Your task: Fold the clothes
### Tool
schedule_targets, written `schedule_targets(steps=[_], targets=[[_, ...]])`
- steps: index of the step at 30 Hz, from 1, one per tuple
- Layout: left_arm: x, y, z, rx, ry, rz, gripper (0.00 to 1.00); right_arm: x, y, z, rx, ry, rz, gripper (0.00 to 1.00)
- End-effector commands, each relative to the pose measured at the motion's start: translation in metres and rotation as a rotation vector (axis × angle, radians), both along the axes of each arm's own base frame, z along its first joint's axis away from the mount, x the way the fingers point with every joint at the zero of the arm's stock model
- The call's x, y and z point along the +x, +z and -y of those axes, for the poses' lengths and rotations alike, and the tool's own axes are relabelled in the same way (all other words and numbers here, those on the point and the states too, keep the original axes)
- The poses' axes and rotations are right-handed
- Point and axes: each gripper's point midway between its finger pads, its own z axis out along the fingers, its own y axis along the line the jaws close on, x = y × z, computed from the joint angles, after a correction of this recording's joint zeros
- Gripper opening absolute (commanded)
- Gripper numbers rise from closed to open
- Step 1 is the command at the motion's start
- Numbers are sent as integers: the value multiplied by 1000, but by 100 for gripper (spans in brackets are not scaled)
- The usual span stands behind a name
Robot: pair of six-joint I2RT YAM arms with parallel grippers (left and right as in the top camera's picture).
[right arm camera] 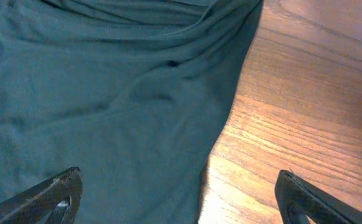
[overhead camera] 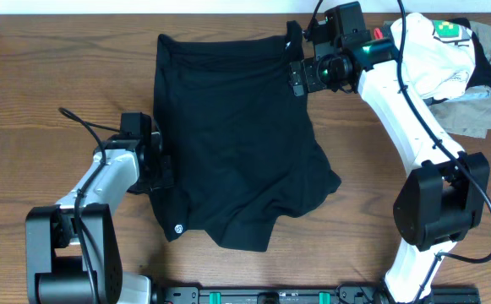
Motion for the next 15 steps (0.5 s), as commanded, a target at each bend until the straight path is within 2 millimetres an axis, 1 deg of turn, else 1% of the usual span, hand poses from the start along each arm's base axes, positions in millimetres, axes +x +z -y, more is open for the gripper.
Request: schedule_targets(steps=[1, 5, 7, 8, 11, 13, 14, 15], targets=[[-5, -6, 1, -1, -49, -14, 61, 0, 0, 4, 6, -7, -5, 97], [-8, -8, 1, -1, -56, -22, 65, 1, 0, 4, 6, -6, -4, 98], [-9, -8, 1, -1, -56, -23, 64, 1, 0, 4, 5, -6, -4, 98], [-9, -8, 1, -1, -56, -23, 61, 1, 0, 4, 5, -6, -4, 98], [-10, -9, 1, -2, -55, -28, 38, 1, 0, 4, 5, -6, -4, 98], [-12, -9, 1, -2, -55, -36, 27, 1, 0, 5, 5, -7, -4, 98], [-13, -9, 1, -2, -55, -40, 18, 1, 0, 5, 5, -7, -4, 98], [-14, -9, 1, -2, -54, -43, 6, 1, 0, 5, 4, -8, -4, 98]])
